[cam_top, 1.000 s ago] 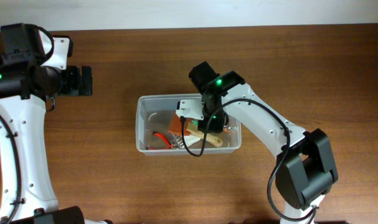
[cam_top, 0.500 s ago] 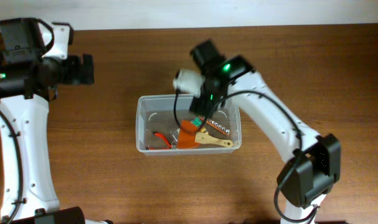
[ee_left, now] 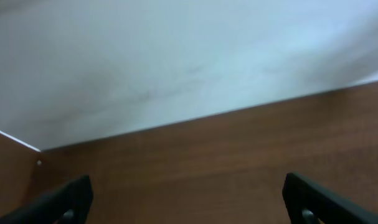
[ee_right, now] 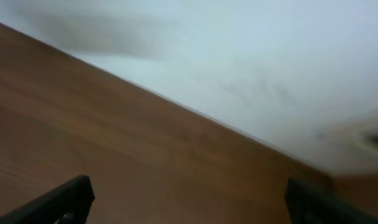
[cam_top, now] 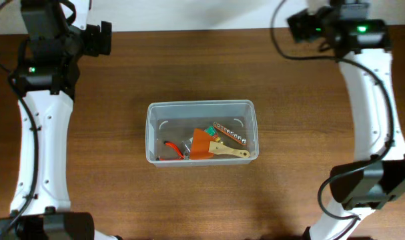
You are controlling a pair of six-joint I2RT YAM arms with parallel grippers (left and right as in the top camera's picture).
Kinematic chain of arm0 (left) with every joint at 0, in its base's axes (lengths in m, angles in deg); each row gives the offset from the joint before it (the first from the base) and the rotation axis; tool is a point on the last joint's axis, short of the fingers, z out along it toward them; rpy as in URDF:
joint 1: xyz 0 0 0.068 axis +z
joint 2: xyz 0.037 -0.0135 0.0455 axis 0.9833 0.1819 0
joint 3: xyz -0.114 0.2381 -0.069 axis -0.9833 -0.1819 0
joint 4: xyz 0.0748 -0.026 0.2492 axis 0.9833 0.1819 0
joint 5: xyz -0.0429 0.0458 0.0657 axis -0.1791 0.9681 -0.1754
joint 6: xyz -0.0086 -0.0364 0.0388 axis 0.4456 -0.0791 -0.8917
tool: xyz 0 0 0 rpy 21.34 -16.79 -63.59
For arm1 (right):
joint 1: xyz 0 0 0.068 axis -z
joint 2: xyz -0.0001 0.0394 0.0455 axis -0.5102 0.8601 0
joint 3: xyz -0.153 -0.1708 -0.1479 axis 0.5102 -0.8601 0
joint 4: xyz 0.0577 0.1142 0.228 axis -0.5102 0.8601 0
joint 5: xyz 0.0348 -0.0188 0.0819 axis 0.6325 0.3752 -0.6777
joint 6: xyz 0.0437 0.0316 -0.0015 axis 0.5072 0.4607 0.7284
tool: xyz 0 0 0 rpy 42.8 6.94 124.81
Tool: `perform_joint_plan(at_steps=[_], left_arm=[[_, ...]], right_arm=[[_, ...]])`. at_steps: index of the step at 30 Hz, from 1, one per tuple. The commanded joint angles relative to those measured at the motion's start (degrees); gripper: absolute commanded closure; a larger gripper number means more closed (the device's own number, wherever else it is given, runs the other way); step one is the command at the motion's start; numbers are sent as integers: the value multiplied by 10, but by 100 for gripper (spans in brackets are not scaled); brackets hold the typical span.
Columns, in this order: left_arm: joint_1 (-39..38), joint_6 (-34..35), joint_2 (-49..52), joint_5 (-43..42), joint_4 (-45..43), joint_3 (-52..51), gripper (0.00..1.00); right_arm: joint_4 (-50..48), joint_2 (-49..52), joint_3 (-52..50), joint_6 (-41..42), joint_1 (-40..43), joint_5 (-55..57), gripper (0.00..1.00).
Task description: Pack container
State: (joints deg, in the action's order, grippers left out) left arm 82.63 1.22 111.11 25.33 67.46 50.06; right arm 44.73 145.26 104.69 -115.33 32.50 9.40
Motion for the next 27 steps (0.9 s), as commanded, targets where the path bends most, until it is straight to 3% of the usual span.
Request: perform_joint_plan(at_steps=[1,7,13,22,27], left_arm=[[-6,-7,2,0,3,-10,1],[-20,-3,-15,0,37,-11,1],[-19,11,-60,0,39,-68,1],[-19,10,-278,17,-121,-343,1],[-19,10,-425,17,-208,-517,1]], right_arm=[[31,-16,5,38,50,3,1],[34,-80,-69,39,112,-40,1],[-81,-228,-307,33,151,-63,1],[-313,-499,-704,36,119,-73,1],[-328,-642,-846,35,59,-73,1]])
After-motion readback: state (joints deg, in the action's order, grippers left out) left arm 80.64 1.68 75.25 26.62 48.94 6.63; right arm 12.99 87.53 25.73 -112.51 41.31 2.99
